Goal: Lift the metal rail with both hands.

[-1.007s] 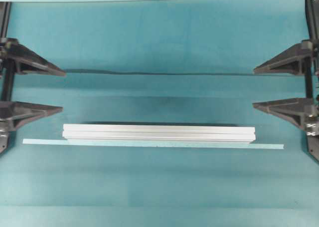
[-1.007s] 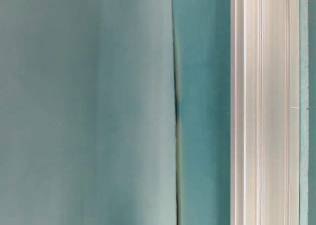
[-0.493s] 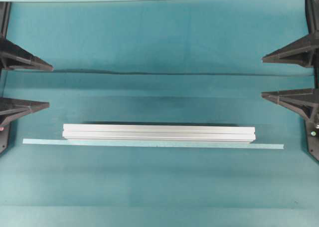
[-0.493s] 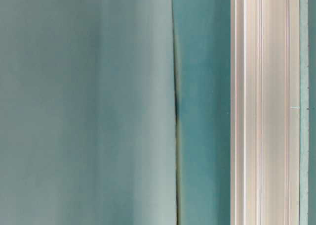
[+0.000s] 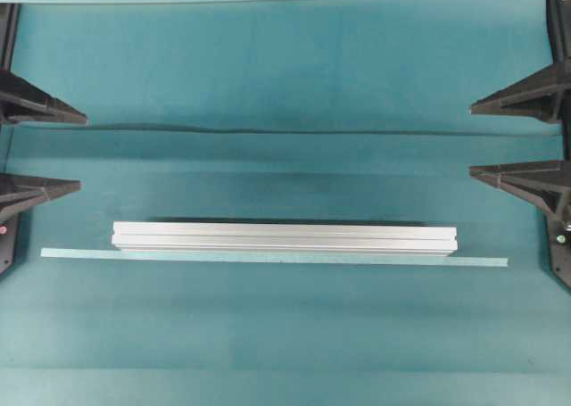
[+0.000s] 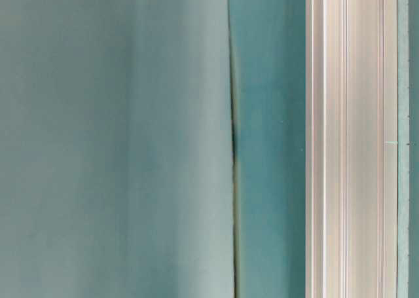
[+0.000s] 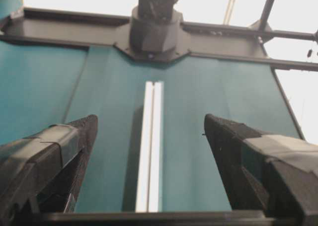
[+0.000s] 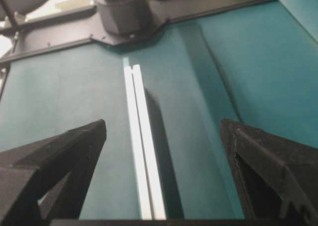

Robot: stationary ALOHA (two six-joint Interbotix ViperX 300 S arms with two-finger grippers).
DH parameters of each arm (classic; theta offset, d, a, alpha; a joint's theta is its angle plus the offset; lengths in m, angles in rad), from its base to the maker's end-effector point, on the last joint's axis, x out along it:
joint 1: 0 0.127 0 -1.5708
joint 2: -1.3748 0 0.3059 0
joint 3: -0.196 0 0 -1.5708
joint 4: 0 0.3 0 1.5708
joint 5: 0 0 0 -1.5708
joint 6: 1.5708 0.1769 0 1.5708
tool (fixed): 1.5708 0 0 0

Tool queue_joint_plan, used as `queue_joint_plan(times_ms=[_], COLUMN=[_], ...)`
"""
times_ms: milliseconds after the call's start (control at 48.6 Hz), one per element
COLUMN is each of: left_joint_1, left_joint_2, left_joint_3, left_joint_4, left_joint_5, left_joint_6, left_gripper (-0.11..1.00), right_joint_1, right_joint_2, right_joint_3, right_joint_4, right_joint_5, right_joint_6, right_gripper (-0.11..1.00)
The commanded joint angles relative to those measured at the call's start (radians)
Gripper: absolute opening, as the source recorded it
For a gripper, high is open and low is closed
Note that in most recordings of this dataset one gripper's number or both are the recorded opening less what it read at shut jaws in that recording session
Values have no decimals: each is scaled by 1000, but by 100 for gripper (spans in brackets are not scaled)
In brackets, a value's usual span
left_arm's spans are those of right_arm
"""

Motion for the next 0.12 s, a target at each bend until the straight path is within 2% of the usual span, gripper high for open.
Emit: queue_joint_plan(times_ms=[0, 103], left_joint_1=[0, 0], left_joint_2=[3, 6], left_joint_3=[-11, -9], left_joint_4=[3, 3], left_joint_5=[-5, -5], left_joint_6=[-2, -2], left_gripper=[97, 97], right_joint_1=[-2, -3], right_joint_2=[2, -8], right_joint_3=[-6, -2], right_joint_4=[-2, -2], right_joint_5=[-11, -11], right_joint_6=[9, 9], right_gripper=[96, 96])
